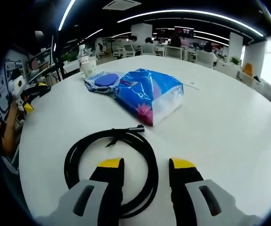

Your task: Arrange the tabletop items into an orderly group along one side of the table until the central work area is clear of visible clutter.

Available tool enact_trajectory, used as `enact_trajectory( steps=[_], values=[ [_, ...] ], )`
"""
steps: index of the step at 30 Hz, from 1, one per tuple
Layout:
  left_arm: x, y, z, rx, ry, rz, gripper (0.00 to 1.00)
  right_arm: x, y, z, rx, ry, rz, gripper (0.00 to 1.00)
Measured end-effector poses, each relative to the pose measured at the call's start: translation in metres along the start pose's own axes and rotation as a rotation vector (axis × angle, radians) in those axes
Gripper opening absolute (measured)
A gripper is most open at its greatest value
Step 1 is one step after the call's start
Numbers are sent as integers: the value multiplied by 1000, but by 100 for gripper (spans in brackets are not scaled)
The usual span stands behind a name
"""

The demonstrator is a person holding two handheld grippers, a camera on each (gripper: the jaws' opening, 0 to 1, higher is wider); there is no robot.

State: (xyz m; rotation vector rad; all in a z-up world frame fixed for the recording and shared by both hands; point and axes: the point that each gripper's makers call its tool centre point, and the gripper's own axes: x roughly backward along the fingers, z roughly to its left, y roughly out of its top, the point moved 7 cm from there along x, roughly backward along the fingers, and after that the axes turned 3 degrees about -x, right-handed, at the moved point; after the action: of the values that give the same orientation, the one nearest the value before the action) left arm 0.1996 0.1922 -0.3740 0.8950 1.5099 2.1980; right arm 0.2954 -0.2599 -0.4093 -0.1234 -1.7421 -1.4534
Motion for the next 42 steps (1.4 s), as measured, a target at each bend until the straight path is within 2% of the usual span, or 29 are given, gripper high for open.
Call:
enact_trajectory(
  steps=[8, 12, 19, 21, 42],
  values=[
    [11, 0, -2, -1, 36, -15, 72, 1, -1, 0, -4, -10, -2, 29],
    [15, -2, -1, 23, 46, -28, 72, 3, -2, 1, -8, -13, -1, 27],
    [17, -3, -1, 1, 67, -14, 71, 5, -4, -1, -7, -23, -8, 15],
    [17, -2, -2, -8, 70, -14, 71, 5, -4, -1, -7, -27, -4, 8],
    [22, -2, -2, -14, 74, -15, 69, 9, 1, -3, -16, -59, -23, 4]
  ],
)
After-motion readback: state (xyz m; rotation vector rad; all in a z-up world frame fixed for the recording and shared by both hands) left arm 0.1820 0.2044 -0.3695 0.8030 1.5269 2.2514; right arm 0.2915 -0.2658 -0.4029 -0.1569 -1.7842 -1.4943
